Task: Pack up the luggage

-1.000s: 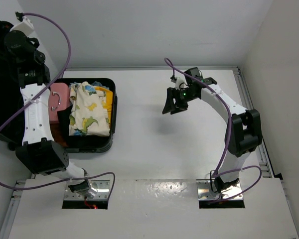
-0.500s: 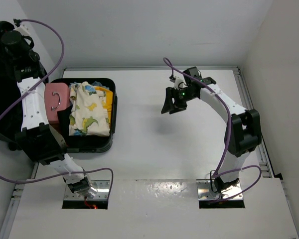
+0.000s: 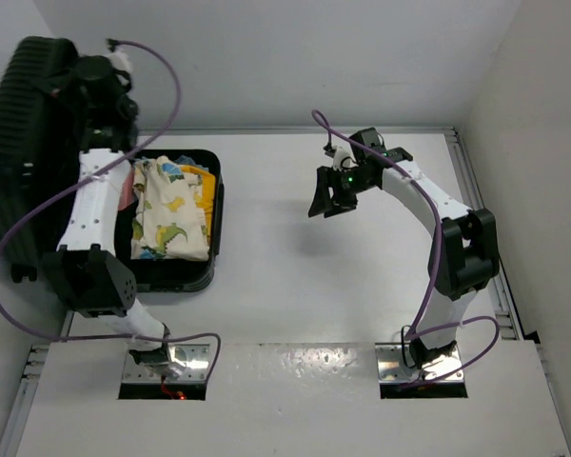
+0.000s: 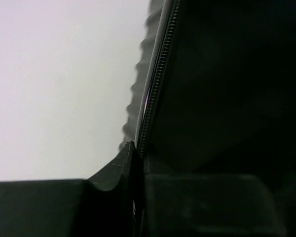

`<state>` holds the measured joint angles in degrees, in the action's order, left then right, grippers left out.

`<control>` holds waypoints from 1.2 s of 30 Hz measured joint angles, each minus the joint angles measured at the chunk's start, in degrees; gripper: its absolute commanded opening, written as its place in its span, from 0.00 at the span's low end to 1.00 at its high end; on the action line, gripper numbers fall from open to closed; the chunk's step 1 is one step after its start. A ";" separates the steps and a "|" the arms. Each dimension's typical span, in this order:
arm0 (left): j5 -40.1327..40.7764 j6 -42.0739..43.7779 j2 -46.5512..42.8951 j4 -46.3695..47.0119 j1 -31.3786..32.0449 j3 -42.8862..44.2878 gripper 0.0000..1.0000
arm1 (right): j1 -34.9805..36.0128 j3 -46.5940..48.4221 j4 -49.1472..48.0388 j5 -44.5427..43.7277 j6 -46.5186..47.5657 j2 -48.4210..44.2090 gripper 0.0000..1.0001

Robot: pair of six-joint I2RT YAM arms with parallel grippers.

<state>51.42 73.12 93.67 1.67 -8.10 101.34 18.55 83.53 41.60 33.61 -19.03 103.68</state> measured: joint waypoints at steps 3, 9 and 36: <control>1.33 -2.40 -2.23 -1.11 11.41 -4.22 0.77 | 0.00 -0.02 -0.02 -0.02 0.00 0.00 0.57; -0.90 -13.44 -0.20 -5.57 42.64 -7.85 0.99 | 0.00 -0.22 -0.02 0.00 0.48 0.00 0.58; -29.46 -63.23 -10.88 -52.72 -11.58 2.25 0.76 | 2.05 0.94 -3.48 0.68 3.41 -0.55 0.52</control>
<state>21.96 9.89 82.78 -51.05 -19.68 103.59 20.60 84.47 38.13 34.28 -15.62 103.13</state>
